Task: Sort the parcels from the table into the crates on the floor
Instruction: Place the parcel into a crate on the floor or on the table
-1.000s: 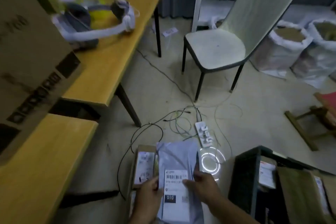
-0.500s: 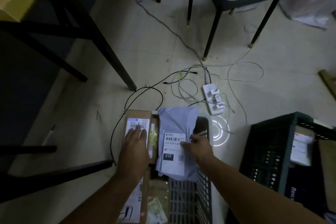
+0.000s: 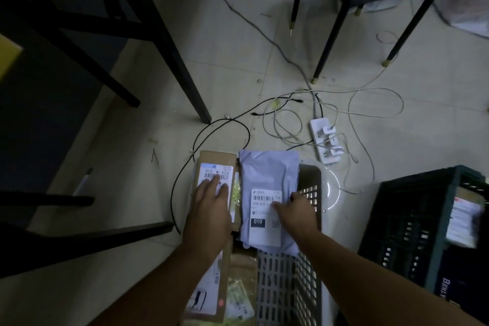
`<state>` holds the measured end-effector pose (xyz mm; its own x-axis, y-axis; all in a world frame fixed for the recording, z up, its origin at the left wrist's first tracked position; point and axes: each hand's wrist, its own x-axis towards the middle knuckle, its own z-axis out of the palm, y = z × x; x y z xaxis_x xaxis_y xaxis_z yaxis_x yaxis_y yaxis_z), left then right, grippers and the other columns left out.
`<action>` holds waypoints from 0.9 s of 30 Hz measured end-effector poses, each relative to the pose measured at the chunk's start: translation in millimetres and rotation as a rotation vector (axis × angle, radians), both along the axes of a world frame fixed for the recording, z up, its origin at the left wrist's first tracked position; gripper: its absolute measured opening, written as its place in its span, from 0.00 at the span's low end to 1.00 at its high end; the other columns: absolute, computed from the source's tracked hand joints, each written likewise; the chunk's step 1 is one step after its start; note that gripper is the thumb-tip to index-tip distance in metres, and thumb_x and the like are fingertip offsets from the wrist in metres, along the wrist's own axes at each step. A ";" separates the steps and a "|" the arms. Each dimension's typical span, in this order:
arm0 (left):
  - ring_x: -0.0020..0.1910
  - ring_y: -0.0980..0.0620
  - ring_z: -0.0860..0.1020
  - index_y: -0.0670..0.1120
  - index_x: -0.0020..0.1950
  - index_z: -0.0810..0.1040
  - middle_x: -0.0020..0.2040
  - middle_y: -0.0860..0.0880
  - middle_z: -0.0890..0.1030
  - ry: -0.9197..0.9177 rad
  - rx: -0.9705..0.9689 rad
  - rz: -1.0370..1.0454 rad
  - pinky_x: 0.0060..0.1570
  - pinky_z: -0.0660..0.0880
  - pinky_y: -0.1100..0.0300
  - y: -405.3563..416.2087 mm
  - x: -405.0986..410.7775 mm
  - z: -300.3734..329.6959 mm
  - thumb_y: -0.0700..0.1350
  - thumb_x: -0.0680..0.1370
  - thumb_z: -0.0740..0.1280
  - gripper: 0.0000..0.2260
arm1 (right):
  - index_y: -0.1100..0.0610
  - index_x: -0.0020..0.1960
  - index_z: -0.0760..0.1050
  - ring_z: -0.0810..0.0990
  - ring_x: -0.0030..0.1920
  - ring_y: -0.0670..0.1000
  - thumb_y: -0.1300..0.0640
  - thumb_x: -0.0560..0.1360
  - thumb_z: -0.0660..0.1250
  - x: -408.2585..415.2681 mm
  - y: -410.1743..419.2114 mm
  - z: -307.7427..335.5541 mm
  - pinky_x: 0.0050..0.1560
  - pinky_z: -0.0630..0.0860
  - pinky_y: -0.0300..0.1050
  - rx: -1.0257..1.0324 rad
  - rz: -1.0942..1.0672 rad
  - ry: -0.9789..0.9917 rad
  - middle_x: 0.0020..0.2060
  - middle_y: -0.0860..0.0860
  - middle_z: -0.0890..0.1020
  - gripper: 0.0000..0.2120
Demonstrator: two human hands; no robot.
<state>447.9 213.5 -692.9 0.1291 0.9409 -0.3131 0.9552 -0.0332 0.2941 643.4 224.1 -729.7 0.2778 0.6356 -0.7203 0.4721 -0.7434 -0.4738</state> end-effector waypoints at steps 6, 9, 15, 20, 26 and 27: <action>0.80 0.47 0.52 0.41 0.80 0.57 0.82 0.44 0.53 0.089 -0.219 -0.081 0.76 0.58 0.57 5.1 -3.1 63.2 0.46 0.81 0.62 0.29 | 0.58 0.69 0.69 0.80 0.61 0.55 0.49 0.82 0.64 7.5 -12.6 77.1 0.47 0.74 0.39 -0.016 0.289 -0.112 0.62 0.56 0.79 0.20; 0.79 0.49 0.56 0.41 0.77 0.63 0.80 0.44 0.58 0.112 -0.255 -0.150 0.74 0.60 0.60 0.2 -1.7 119.7 0.47 0.82 0.61 0.24 | 0.55 0.69 0.69 0.79 0.61 0.55 0.47 0.81 0.64 13.3 -17.4 137.6 0.59 0.77 0.47 0.052 0.463 -0.160 0.63 0.54 0.79 0.20; 0.67 0.48 0.70 0.41 0.66 0.73 0.68 0.45 0.72 0.076 -0.289 -0.133 0.61 0.70 0.58 -20.6 8.9 273.7 0.45 0.81 0.62 0.15 | 0.56 0.74 0.64 0.73 0.69 0.56 0.48 0.81 0.61 18.2 -27.9 294.7 0.68 0.73 0.52 0.169 0.796 -0.278 0.70 0.55 0.73 0.24; 0.63 0.46 0.73 0.43 0.64 0.73 0.65 0.44 0.73 0.025 -0.276 -0.066 0.58 0.74 0.52 -56.6 6.7 411.4 0.44 0.80 0.62 0.13 | 0.58 0.81 0.55 0.60 0.79 0.58 0.49 0.83 0.59 7.4 -48.9 441.4 0.76 0.63 0.54 0.256 1.008 -0.382 0.79 0.55 0.62 0.30; 0.73 0.44 0.66 0.42 0.68 0.71 0.71 0.42 0.69 0.077 -0.206 0.009 0.69 0.68 0.51 -118.1 -28.3 557.1 0.49 0.81 0.60 0.18 | 0.56 0.80 0.57 0.61 0.78 0.58 0.49 0.83 0.59 -33.4 -90.1 580.5 0.75 0.64 0.54 0.401 1.140 -0.389 0.79 0.54 0.62 0.28; 0.75 0.43 0.63 0.41 0.71 0.69 0.73 0.42 0.67 0.086 -0.185 0.023 0.71 0.65 0.51 -129.2 -38.9 575.5 0.49 0.82 0.59 0.20 | 0.56 0.79 0.57 0.62 0.77 0.58 0.50 0.83 0.58 -44.5 -96.9 598.0 0.74 0.66 0.55 0.423 1.163 -0.386 0.78 0.54 0.63 0.27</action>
<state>409.0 84.3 -117.4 0.0741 0.8689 -0.4894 0.9769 0.0354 0.2107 598.9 127.2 -131.8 -0.4444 0.8000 -0.4032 0.8939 0.3662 -0.2586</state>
